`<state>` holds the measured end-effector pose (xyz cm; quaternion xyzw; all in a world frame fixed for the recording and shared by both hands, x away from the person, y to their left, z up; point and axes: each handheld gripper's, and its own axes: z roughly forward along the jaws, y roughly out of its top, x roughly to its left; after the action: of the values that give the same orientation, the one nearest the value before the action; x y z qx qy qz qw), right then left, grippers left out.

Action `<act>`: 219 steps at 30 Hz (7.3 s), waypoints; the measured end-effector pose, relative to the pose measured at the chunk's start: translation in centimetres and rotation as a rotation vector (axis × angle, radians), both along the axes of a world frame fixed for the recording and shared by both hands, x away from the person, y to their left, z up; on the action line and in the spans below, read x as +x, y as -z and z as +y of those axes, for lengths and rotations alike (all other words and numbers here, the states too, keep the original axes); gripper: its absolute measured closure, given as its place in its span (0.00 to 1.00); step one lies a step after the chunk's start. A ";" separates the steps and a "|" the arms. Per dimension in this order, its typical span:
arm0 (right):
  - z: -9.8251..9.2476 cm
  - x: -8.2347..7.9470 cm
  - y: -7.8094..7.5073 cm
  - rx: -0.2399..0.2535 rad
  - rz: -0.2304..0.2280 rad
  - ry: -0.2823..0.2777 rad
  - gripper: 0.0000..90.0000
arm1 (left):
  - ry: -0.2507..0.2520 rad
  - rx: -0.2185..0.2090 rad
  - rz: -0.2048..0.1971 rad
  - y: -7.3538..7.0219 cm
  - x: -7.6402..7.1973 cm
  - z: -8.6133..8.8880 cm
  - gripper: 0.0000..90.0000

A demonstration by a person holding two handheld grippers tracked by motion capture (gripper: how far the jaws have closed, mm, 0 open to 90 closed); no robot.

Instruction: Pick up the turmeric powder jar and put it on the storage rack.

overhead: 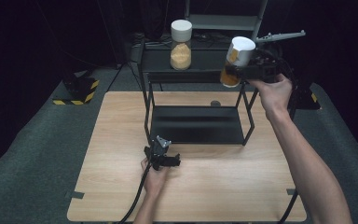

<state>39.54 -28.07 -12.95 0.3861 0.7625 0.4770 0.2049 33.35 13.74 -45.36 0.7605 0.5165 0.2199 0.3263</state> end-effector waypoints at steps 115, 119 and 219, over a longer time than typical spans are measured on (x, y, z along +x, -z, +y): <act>-2.3 1.1 2.4 0.083 -0.012 0.200 0.08 | -0.001 0.003 0.000 0.0 0.0 -0.1 0.02; -2.7 0.7 2.5 0.089 -0.017 0.202 0.08 | -0.001 0.003 0.001 0.0 0.0 -0.1 0.02; -7.1 -2.7 9.1 0.113 0.013 0.141 0.09 | -0.001 0.002 0.000 0.0 0.0 -0.1 0.02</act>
<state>36.84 -35.22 -22.06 0.4531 0.7067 0.5008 0.2110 33.38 13.67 -45.37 0.7606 0.5165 0.2205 0.3257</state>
